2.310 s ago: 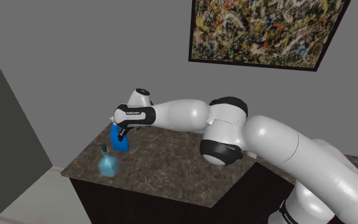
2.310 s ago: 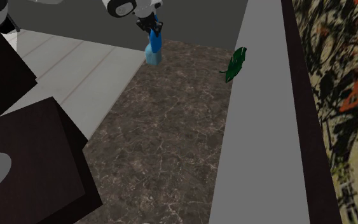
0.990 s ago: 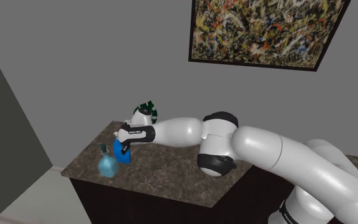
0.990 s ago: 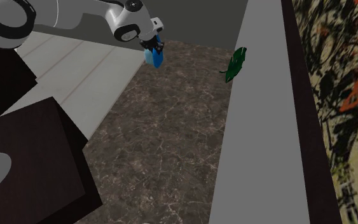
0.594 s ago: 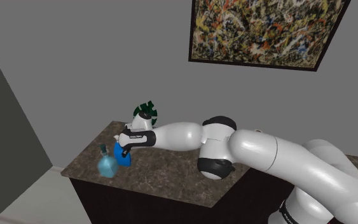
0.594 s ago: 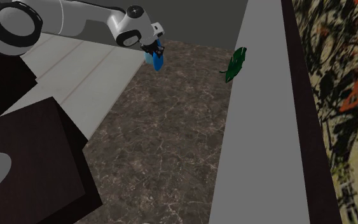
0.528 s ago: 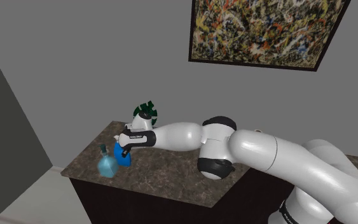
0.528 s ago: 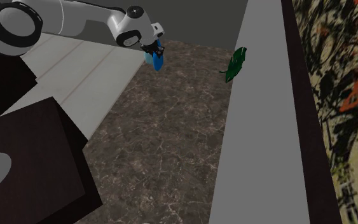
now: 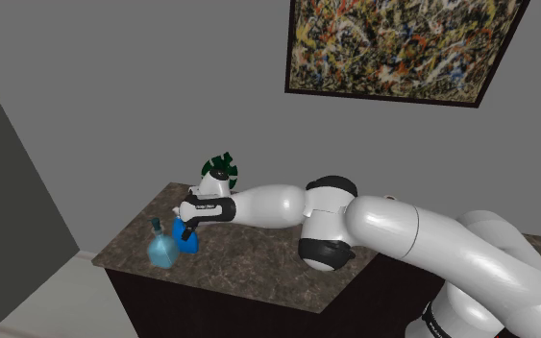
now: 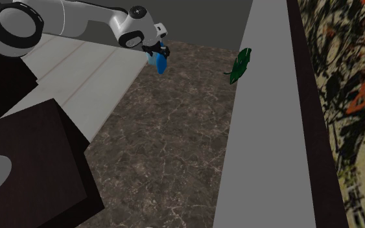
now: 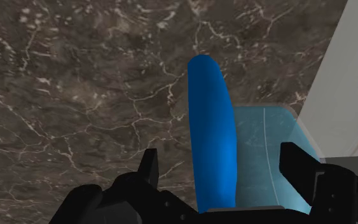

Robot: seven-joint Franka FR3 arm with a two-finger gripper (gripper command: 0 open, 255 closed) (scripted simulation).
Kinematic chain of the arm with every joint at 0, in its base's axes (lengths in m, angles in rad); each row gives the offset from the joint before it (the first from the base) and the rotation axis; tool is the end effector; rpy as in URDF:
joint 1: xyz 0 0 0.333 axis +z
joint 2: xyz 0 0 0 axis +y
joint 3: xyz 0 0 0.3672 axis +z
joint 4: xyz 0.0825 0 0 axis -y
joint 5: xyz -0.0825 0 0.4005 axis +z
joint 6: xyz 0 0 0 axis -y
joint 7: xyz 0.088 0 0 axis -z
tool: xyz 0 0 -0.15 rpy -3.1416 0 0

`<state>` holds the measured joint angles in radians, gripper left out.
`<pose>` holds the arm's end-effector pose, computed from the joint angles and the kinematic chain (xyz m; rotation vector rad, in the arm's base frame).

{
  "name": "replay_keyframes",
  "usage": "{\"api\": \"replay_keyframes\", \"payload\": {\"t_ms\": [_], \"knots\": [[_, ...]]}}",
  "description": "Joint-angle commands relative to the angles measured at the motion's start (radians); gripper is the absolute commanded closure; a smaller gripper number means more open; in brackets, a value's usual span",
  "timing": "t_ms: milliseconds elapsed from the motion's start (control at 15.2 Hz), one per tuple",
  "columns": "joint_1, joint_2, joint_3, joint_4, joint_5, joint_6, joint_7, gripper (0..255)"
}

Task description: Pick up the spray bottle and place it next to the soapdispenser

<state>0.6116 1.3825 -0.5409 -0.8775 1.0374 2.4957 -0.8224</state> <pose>0.8314 0.3010 0.0702 -2.7524 -0.9625 -0.6557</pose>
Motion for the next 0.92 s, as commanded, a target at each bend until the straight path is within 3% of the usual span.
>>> {"api": "replay_keyframes", "payload": {"t_ms": [0,66,330,858], "knots": [[0.0,0.0,0.0,0.0,0.0,0.0,0.0,0],[0.0,0.0,0.0,0.0,0.0,0.0,0.0,0],[0.066,-0.2,0.001,-0.272,0.034,0.026,-0.106,0],[0.066,-0.2,0.001,-0.271,0.034,0.026,-0.106,0]]}}
